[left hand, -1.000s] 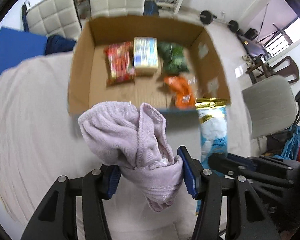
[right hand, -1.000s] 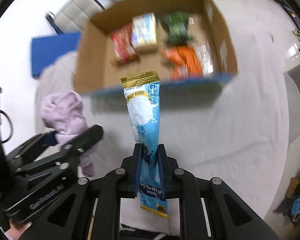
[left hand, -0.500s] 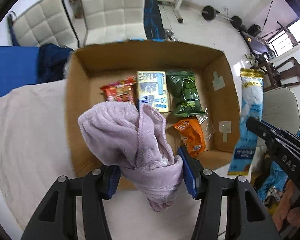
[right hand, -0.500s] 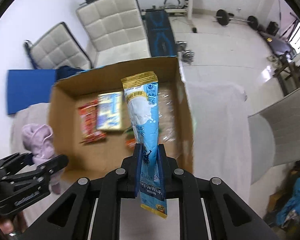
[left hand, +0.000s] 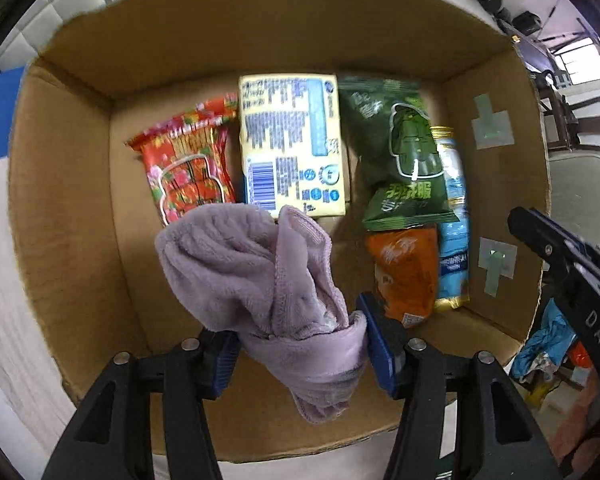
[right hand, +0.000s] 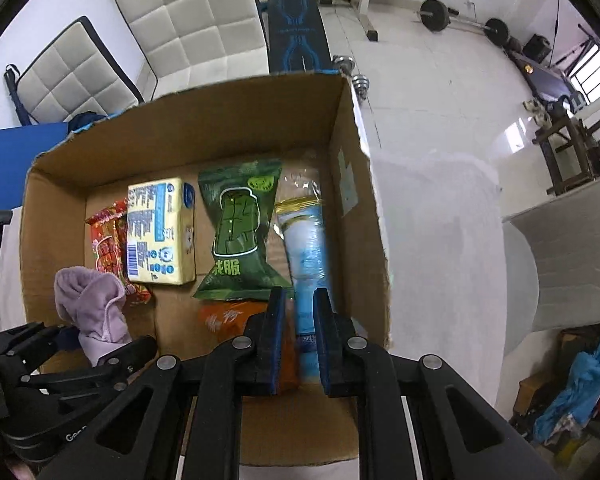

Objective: Organize soft objects
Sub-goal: 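Place the pouch and cloth into the box and open both tools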

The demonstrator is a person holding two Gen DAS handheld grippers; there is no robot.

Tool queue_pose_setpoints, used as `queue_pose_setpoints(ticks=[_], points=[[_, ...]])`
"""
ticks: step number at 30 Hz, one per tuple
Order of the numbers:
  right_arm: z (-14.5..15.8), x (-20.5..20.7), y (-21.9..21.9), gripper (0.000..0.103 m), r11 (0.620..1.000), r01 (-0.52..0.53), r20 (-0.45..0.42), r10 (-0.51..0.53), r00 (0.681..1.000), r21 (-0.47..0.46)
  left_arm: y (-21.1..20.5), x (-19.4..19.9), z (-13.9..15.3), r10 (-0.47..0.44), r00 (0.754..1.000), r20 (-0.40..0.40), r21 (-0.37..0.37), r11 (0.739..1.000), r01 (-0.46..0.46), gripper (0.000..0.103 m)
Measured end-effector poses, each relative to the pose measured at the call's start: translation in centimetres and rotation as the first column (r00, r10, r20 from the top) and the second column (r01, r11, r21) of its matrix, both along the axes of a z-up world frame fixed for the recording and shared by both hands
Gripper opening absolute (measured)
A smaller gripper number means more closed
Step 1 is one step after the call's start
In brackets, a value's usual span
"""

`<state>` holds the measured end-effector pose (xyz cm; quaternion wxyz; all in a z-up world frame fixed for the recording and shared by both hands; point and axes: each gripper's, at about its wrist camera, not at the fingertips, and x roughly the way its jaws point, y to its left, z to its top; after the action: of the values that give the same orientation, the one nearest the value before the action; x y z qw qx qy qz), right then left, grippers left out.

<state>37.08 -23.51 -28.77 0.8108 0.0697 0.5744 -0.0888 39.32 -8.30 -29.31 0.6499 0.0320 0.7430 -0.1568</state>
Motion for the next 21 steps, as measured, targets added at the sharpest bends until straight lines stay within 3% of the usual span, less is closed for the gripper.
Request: queue_pose_setpoints(ticks=[3, 6, 7, 10, 12, 21], points=[[-0.5, -0.2, 0.0, 0.017, 1.0, -0.001, -0.013, 0.001, 1.0, 0.001, 0.4, 0.0, 0.2, 0.02, 1.0, 0.012, -0.003, 1.0, -0.02, 0.055], [-0.5, -0.6, 0.2, 0.022, 1.0, -0.014, -0.023, 0.014, 1.0, -0.004, 0.9, 0.1, 0.7, 0.028, 0.999, 0.043, 0.009, 1.0, -0.028, 0.083], [-0.4, -0.9, 0.4, 0.031, 1.0, -0.019, -0.027, 0.019, 0.999, -0.005, 1.2, 0.2, 0.7, 0.032, 0.998, 0.05, 0.011, 0.999, -0.033, 0.089], [-0.5, -1.5, 0.7, 0.048, 0.999, -0.035, -0.029, 0.035, 0.999, 0.008, 1.9, 0.2, 1.2, 0.045, 0.997, 0.061, 0.019, 0.999, -0.047, 0.091], [-0.6, -1.9, 0.9, 0.049, 0.999, -0.037, -0.031, 0.038, 0.999, 0.016, 2.5, 0.1, 1.6, 0.055, 0.996, 0.071, 0.018, 0.998, -0.056, 0.095], [-1.2, -3.6, 2.1, 0.081, 0.997, -0.063, -0.04, 0.065, 0.997, 0.033, 5.0, -1.4, 3.3, 0.098, 0.975, 0.201, 0.045, 0.993, -0.109, 0.101]])
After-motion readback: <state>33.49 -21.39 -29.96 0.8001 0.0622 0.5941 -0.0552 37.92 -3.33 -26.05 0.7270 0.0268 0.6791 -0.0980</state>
